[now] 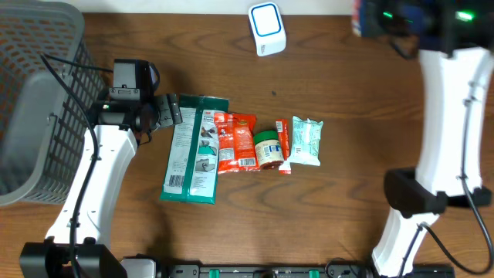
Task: Scan the item barcode
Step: 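Carry the Kleenex pack right and set it down on the table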
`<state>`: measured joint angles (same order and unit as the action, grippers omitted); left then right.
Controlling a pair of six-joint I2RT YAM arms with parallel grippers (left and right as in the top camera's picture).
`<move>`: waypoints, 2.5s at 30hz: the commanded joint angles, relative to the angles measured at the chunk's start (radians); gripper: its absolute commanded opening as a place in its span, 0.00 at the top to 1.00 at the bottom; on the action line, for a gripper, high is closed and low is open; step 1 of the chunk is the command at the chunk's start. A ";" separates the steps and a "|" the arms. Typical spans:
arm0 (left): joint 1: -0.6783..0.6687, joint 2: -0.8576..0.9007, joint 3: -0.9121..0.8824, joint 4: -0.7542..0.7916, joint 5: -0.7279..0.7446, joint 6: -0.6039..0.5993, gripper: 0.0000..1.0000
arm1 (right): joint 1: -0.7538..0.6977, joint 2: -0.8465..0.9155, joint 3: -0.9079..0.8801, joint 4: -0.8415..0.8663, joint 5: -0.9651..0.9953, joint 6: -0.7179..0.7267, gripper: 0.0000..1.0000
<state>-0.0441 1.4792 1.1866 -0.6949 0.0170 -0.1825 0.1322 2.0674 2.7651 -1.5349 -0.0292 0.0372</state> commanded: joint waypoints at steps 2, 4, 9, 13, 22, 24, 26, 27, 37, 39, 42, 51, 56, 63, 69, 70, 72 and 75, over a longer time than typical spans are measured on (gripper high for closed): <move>0.002 -0.003 0.012 -0.001 -0.005 0.006 0.13 | -0.095 0.022 -0.012 -0.138 0.091 -0.027 0.99; 0.002 -0.003 0.012 -0.001 -0.005 0.006 0.12 | -0.138 0.037 -0.040 -0.164 0.187 -0.025 0.99; 0.002 -0.003 0.012 -0.001 -0.005 0.006 0.13 | -0.209 0.053 -0.230 -0.127 0.384 0.120 0.99; 0.002 -0.003 0.012 -0.001 -0.005 0.006 0.13 | -0.249 0.056 -0.474 -0.033 0.585 0.245 0.99; 0.002 -0.003 0.012 -0.001 -0.005 0.006 0.13 | -0.321 0.056 -0.965 0.348 0.781 0.284 0.99; 0.002 -0.003 0.012 -0.001 -0.005 0.006 0.13 | -0.337 0.056 -1.071 0.476 0.780 0.284 0.99; 0.002 -0.003 0.012 -0.001 -0.005 0.006 0.12 | -0.346 0.056 -1.148 0.566 0.780 0.283 0.99; 0.002 -0.003 0.012 -0.001 -0.005 0.006 0.13 | -0.349 0.056 -1.177 0.598 0.780 0.282 0.99; 0.002 -0.003 0.012 -0.001 -0.005 0.006 0.13 | -0.348 0.056 -1.263 0.706 0.674 0.245 0.62; 0.002 -0.003 0.012 -0.001 -0.005 0.006 0.13 | -0.347 0.056 -1.260 0.713 0.647 0.215 0.59; 0.002 -0.003 0.012 -0.001 -0.005 0.006 0.13 | -0.347 0.055 -1.244 0.711 0.572 0.153 0.53; 0.002 -0.003 0.012 -0.001 -0.005 0.006 0.13 | -0.348 0.027 -1.125 0.592 0.370 0.095 0.52; 0.002 -0.003 0.012 -0.001 -0.005 0.006 0.13 | -0.348 0.017 -1.094 0.547 0.236 0.024 0.65; 0.002 -0.003 0.012 -0.001 -0.005 0.006 0.13 | -0.349 0.029 -1.160 0.639 0.171 0.010 0.89; 0.002 -0.003 0.012 -0.001 -0.005 0.006 0.13 | -0.356 0.029 -1.224 0.695 0.252 0.023 0.96; 0.002 -0.003 0.012 -0.001 -0.005 0.006 0.13 | -0.360 0.029 -1.224 0.692 0.270 0.035 0.97; 0.002 -0.003 0.012 -0.001 -0.005 0.006 0.13 | -0.370 0.029 -1.224 0.689 0.286 0.044 0.97; 0.002 -0.003 0.012 -0.001 -0.005 0.006 0.12 | -0.385 0.029 -1.224 0.685 0.277 0.044 0.97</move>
<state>-0.0437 1.4788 1.1866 -0.6949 0.0170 -0.1825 -0.2321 2.1155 1.5440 -0.8471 0.2169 0.0643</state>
